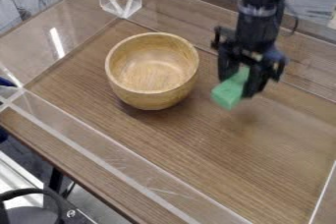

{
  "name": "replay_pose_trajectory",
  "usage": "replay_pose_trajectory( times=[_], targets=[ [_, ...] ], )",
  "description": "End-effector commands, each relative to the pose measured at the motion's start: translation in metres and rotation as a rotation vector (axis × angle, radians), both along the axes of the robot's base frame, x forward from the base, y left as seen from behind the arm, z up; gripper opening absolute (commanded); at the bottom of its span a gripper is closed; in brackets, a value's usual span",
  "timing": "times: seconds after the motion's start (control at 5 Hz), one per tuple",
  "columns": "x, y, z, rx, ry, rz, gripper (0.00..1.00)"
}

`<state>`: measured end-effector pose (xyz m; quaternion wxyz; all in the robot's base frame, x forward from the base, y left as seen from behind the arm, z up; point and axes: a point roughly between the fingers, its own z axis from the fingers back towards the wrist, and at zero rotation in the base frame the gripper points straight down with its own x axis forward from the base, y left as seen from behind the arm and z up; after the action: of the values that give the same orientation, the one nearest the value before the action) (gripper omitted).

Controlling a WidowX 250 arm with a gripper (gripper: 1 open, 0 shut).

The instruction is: Put the green block in the brown bowl

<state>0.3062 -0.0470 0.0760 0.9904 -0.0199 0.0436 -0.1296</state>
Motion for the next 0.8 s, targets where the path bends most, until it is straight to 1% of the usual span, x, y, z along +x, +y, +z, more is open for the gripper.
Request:
replay_pose_trajectory(
  times=[0.0, 0.2, 0.4, 0.6],
  targets=[
    [0.019, 0.024, 0.046, 0.011, -0.123, 0.059, 0.0],
    [0.008, 0.041, 0.051, 0.018, -0.125, 0.102, 0.0],
    [0.003, 0.072, 0.054, 0.028, -0.123, 0.161, 0.0],
    [-0.005, 0.1, 0.049, 0.04, -0.112, 0.202, 0.0]
  ],
)
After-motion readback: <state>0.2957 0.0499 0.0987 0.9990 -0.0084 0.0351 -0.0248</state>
